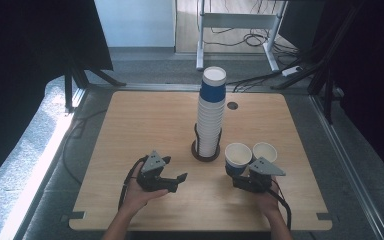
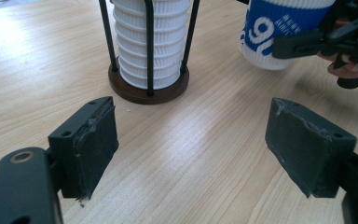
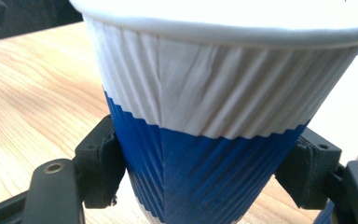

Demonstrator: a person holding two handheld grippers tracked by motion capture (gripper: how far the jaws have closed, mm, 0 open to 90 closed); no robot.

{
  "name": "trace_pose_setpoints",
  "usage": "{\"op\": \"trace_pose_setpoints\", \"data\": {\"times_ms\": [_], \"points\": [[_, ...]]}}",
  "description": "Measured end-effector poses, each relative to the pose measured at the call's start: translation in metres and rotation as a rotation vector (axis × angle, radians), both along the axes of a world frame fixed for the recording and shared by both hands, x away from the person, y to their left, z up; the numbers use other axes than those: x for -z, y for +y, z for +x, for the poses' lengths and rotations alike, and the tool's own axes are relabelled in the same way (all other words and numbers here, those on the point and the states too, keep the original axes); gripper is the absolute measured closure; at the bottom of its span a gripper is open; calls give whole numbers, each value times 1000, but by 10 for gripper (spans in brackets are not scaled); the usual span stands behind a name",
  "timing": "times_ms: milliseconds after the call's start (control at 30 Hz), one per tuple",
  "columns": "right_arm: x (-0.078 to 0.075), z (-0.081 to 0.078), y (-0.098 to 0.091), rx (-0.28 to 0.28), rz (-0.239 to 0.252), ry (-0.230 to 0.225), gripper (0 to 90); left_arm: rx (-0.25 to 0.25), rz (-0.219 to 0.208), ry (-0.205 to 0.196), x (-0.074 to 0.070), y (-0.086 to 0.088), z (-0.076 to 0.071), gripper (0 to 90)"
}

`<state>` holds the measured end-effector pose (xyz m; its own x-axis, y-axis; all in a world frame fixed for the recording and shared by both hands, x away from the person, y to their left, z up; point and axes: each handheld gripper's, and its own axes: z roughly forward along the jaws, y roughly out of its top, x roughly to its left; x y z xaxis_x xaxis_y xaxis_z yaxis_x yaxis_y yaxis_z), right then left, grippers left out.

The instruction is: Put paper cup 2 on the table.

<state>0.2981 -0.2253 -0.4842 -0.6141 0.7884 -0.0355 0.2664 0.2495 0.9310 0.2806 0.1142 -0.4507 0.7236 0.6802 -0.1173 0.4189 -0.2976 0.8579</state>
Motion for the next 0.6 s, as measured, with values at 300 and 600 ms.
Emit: {"op": "trace_pose_setpoints", "data": {"times_ms": [300,600], "points": [[17,9,9,22,-50,73,258,7,18,14,5,-2,1,173],[28,22,17,67,-86,125,258,11,29,13,6,-3,1,173]]}}
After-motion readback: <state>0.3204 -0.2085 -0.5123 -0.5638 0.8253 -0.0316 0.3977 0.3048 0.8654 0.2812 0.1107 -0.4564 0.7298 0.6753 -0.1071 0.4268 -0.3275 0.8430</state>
